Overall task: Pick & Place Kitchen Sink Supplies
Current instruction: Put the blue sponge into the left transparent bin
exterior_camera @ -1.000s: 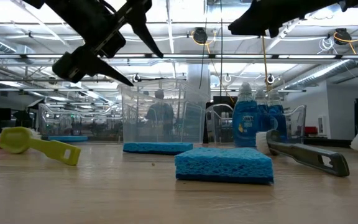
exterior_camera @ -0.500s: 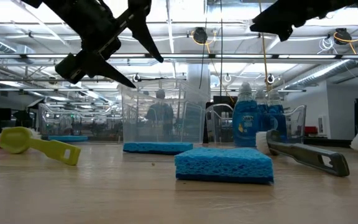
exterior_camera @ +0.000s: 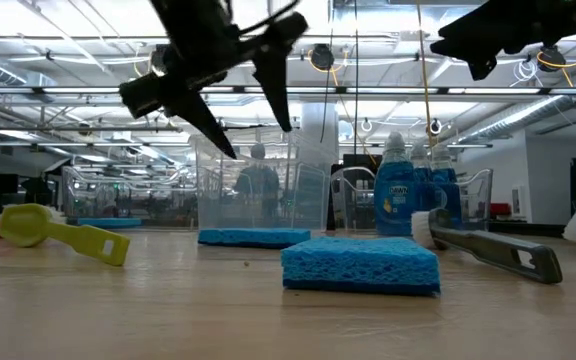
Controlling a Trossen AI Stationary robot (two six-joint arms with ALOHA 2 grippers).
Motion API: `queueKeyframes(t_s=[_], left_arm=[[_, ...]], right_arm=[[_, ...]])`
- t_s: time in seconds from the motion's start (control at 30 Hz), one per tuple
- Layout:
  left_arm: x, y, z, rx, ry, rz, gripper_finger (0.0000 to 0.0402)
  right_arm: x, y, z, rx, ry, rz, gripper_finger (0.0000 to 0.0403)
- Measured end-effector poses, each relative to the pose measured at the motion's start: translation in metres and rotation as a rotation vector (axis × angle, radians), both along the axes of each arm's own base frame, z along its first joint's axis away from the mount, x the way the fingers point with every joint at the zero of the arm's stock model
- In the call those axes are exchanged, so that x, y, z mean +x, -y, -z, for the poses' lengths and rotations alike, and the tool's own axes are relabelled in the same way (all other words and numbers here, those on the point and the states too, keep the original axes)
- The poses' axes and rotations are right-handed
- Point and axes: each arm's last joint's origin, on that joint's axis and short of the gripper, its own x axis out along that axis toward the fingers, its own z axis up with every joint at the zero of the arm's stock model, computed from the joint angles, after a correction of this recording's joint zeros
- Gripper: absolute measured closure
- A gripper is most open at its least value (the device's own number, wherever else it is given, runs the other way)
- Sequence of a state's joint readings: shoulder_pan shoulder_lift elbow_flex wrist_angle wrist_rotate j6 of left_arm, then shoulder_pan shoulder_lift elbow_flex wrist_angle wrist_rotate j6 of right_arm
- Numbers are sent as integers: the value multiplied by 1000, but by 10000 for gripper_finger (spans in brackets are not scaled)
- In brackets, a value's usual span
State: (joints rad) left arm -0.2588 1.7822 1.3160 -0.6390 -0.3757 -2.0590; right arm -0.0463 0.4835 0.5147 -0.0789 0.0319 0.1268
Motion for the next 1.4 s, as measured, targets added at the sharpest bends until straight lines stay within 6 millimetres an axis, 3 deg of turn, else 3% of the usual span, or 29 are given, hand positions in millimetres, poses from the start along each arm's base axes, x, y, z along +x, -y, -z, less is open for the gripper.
queueKeyframes(t_s=[0.23, 0.37, 0.6, 0.8, 1.17, 1.4], left_arm=[[28, -1, 1, -46, -110, -47, 105], [36, 1, 15, -136, -138, -118, 105], [36, 7, 23, -188, -112, -278, 105], [34, -2, 25, -192, -120, -369, 105], [34, -16, 31, -218, -177, -419, 105], [39, -15, 46, -252, -210, -420, 105]], right_arm=[[-5, -2, 3, 37, 14, -60, 273], [-6, -2, 3, 37, 20, -60, 273], [-7, -2, 2, 34, 26, -62, 273], [-7, -2, 2, 24, 31, -63, 273], [-8, -4, 2, 28, 34, -102, 273], [-11, -5, 0, 30, 51, -141, 273]])
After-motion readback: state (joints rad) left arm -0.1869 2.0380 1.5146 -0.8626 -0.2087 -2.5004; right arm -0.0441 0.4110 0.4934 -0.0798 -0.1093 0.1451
